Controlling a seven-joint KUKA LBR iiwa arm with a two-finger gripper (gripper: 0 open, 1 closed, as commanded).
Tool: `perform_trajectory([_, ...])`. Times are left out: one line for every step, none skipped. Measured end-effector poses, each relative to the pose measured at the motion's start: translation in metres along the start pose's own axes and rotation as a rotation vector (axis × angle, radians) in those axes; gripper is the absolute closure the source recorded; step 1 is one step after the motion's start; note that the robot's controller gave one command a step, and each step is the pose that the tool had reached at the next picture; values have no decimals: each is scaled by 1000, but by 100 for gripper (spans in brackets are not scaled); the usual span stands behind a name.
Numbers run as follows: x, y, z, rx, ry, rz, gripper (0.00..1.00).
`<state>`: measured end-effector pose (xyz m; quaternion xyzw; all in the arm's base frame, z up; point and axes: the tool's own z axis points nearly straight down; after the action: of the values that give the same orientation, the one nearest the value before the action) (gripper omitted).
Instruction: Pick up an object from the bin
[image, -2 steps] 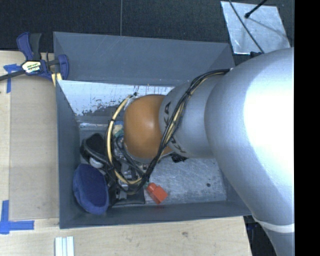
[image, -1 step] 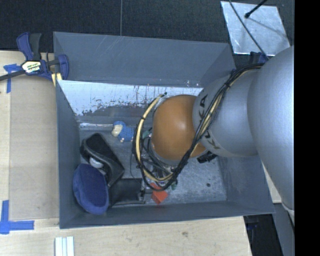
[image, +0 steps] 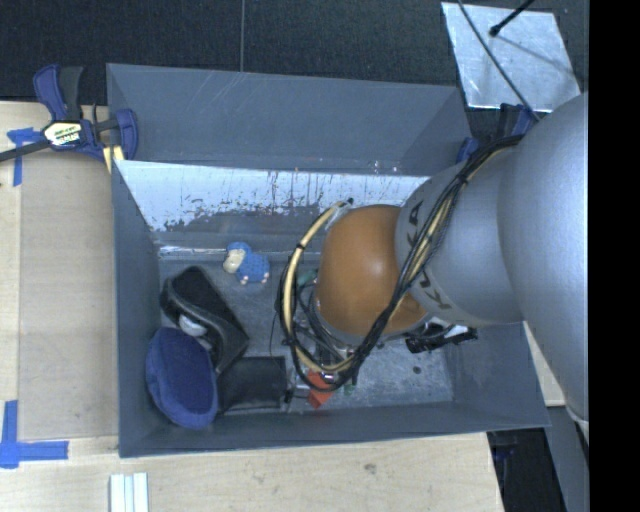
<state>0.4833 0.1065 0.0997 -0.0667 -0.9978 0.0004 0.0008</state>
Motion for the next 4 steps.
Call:
perform_trajectory([-4,-8,30,0,2,257,0])
perform_trajectory([-4,-8,30,0,1,257,0])
perform_trajectory([-5,-8,30,-1,0,258,100])
perform_trajectory([-5,-8,28,-2,-2,258,100])
